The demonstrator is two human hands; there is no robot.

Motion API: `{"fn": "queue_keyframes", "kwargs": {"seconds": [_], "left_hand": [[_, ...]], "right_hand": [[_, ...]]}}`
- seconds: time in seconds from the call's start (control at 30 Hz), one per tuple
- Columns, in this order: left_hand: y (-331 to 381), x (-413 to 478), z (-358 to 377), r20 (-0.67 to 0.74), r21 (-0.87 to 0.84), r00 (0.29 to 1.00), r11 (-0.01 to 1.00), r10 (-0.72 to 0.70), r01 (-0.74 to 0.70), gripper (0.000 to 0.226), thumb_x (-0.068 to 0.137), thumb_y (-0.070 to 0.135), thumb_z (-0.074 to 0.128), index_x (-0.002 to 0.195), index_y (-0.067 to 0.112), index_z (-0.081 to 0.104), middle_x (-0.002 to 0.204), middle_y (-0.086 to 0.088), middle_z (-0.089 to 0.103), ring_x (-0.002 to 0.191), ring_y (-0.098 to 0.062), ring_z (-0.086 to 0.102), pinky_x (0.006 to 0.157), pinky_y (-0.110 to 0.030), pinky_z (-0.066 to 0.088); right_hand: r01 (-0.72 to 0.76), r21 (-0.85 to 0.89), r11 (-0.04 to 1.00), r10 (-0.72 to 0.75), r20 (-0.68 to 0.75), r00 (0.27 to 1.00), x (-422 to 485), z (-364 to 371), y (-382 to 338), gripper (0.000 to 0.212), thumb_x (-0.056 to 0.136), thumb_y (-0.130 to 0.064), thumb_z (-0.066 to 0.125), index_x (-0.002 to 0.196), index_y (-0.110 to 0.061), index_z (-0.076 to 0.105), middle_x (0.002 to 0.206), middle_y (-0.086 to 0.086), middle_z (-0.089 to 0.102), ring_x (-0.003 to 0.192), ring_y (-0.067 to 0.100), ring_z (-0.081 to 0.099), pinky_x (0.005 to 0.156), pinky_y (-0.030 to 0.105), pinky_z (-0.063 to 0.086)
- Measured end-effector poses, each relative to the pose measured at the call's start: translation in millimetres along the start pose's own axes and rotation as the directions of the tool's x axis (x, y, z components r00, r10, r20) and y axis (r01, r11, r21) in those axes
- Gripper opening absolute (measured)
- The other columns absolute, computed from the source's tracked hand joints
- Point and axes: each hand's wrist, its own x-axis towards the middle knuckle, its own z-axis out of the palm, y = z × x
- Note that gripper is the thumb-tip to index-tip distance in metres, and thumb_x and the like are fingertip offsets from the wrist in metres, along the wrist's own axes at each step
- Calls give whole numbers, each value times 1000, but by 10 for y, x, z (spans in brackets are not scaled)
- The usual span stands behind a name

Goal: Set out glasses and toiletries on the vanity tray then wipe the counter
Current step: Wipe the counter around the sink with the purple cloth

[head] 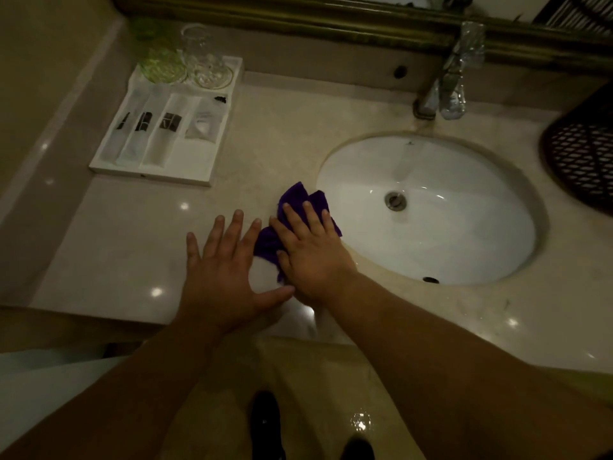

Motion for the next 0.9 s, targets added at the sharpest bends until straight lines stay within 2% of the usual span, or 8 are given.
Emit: {"fn": "queue_keyframes", "kwargs": {"seconds": [0.33,0.53,0.9], "left_hand": [[331,-235,145,68,20,993,995,92,-93,123,64,102,32,159,30,5,167,-2,1,152,-24,-5,116,-67,2],[568,-306,142,58,0,986,987,159,-159,125,62,102,38,159,28,11,167,-4,6,152,-26,2,115,-68,5],[1024,-372,168,97,25,964,967,248,-252,129,59,104,37,159,25,16,166,-7,12,152,-30,9,114,-70,8]], "right_hand": [[-14,29,999,13,4,1000,-615,66,139,62,106,-48,23,164,-29,10,172,3,1,156,31,-11,124,54,-6],[-28,45,999,27,14,1000,-899,60,257,63,106,-47,27,164,-30,10,172,3,1,156,30,-11,124,53,-9],[-55,52,997,54,19,998,-1353,89,532,63,106,-47,27,164,-30,8,172,2,0,157,29,-10,124,54,-6]]}}
